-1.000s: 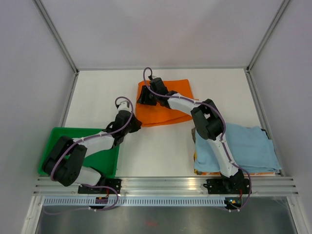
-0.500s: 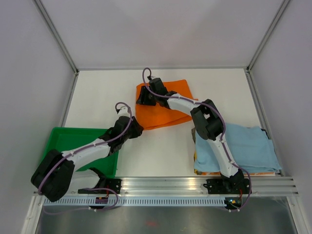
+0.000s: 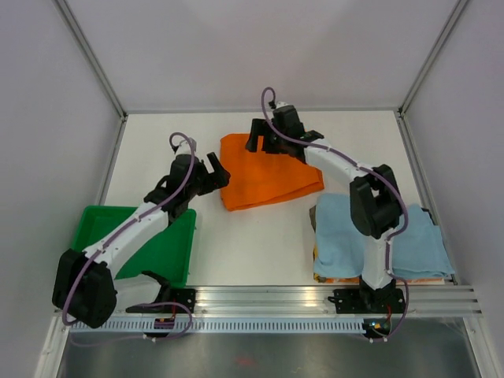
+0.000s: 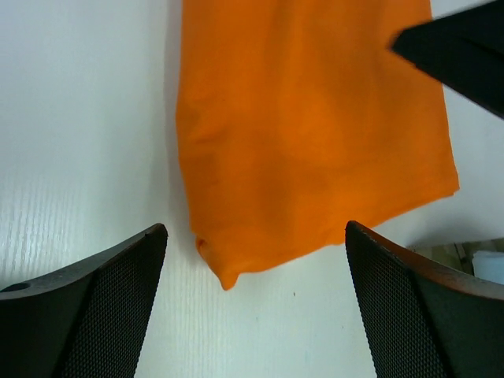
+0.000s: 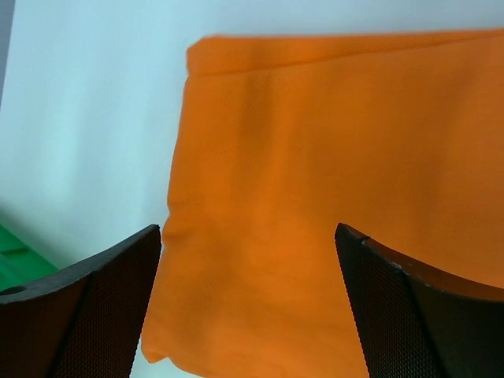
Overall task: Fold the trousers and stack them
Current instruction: Fold the trousers
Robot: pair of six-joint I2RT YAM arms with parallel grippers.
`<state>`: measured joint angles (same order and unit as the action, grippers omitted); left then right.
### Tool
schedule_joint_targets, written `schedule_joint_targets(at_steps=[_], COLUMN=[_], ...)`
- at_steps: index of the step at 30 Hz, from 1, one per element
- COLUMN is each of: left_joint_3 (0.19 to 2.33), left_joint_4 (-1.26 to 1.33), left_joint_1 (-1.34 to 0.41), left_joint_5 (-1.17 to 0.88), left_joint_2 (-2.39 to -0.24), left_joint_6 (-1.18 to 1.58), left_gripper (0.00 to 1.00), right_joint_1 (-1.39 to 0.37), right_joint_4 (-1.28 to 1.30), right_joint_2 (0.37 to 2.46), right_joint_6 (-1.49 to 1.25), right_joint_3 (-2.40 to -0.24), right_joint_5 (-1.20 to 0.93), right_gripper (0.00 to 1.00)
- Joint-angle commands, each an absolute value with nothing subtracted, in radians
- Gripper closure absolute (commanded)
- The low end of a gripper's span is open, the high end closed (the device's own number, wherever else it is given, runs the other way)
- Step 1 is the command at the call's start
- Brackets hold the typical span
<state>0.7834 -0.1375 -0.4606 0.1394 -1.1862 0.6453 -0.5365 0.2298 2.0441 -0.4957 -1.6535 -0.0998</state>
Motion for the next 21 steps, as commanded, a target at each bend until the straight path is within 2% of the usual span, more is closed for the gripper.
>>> schedule_joint_targets(at_steps=[1, 10, 21], left_joint_3=[0.877, 0.963, 0.997], left_joint_4=[-0.204, -0.1, -0.021], left_joint_1=[-0.393, -0.324, -0.324], left_joint_5=[0.037, -0.172, -0.089], left_joint_2=[-1.284, -1.532, -1.686], left_joint_6=[0.617, 0.658, 0.641], left_gripper=[0.01, 0.0, 0.0], right_joint_1=[-0.46, -0.272, -0.196], right_joint_4=[0.253, 0.23, 0.21], right_joint_2=[1.901, 1.718, 1.792], right_joint_6=[-0.446, -0.391, -0.331], right_joint_3=[-1.586, -1.332, -1.21], right_joint_5=[-0.063, 0.02, 0.008], right_gripper=[0.02, 0.02, 0.02])
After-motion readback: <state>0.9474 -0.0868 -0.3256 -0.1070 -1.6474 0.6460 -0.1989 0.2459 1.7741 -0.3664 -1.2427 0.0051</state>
